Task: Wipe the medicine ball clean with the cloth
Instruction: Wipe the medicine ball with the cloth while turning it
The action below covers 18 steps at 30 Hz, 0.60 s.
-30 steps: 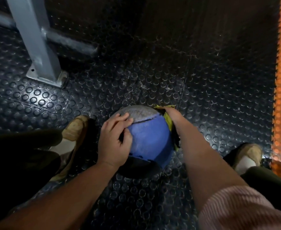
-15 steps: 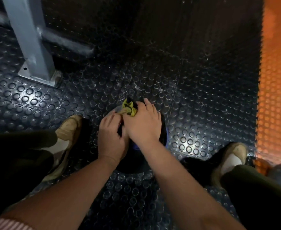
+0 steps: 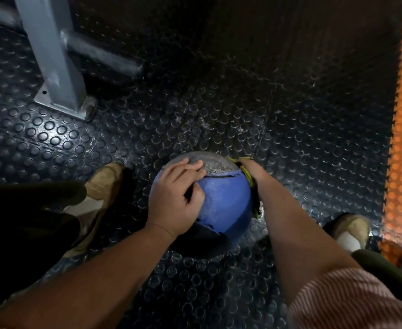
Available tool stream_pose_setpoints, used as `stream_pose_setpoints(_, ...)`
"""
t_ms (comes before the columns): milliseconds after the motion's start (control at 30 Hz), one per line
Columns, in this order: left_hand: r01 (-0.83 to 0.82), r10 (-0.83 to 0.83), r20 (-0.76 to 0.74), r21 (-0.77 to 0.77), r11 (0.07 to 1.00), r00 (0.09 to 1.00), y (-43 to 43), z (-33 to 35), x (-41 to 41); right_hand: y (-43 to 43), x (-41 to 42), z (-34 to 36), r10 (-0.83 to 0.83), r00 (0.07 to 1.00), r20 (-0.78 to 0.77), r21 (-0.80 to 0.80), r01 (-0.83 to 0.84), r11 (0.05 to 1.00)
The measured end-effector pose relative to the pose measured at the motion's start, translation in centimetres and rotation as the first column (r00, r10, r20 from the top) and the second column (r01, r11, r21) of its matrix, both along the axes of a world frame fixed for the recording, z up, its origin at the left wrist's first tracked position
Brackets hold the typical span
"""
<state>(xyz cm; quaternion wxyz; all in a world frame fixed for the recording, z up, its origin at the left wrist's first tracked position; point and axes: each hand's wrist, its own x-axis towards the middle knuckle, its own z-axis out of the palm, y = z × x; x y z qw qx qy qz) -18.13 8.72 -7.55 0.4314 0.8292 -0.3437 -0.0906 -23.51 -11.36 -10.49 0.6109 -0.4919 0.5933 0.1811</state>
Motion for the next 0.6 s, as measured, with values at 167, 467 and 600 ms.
stream_pose_setpoints(167, -0.074, 0.074, -0.037, 0.005, 0.997, 0.997, -0.2, 0.2, 0.0, 2.6, 0.9, 3.3, -0.142, 0.982, 0.128, -0.125, 0.158, 0.979)
stream_pose_setpoints(467, -0.109, 0.104, -0.259, -0.005, 0.994, 0.960, -0.6, 0.9, -0.1, 16.5, -1.0, 8.6, 0.268, 0.961, -0.071, -0.815, -0.211, 0.540)
stream_pose_setpoints(600, -0.166, 0.169, -0.231, 0.032, 0.986, 0.958, -0.9, 0.8, -1.9, 11.8, -1.2, 7.7, 0.338, 0.928, -0.160, -0.805, -0.321, 0.500)
